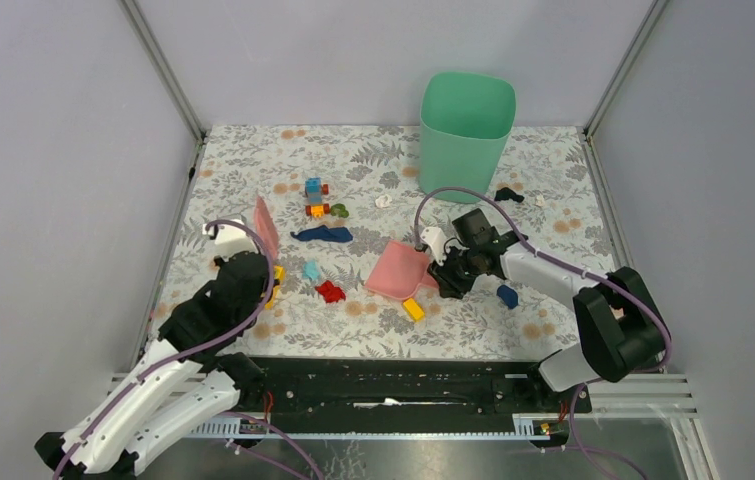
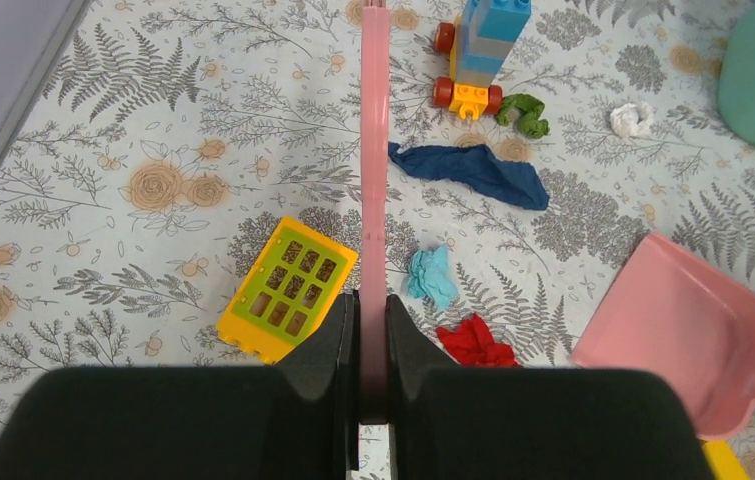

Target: Sweep away the paper scraps from the table

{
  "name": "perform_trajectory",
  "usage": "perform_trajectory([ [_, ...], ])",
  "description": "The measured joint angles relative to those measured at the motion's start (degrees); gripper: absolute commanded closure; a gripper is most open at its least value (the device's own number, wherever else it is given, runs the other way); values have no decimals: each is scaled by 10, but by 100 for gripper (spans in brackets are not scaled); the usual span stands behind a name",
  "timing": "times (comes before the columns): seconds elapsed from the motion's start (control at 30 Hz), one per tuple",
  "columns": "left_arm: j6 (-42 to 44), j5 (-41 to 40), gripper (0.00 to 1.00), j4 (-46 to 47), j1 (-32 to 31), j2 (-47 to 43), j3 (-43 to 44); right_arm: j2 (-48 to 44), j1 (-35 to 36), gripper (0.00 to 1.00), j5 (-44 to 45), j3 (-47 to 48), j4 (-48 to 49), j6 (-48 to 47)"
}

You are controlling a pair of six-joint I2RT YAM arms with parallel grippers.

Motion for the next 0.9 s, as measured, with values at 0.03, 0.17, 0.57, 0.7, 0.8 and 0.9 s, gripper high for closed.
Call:
perform_trajectory([
  [0.03,4,2,100,1,0,4,0,-5,2,94,2,0,0,1],
  [0.17,30,36,100,-5,0,56,18,-31,6,100,16,7,-12,3],
  [0.57,112,155,100,-144,0,382,277,-117,6,100,54,141,-183,0],
  [0.7,133,159,100,-212,0,447,321,-116,13,100,37,155,-237,1],
  [0.8,141,161,100,-255,0,479,360,-107,32,100,36,151,-261,2],
  [0.9,147,164,100,-286,0,492,387,-103,49,100,33,140,-268,4],
])
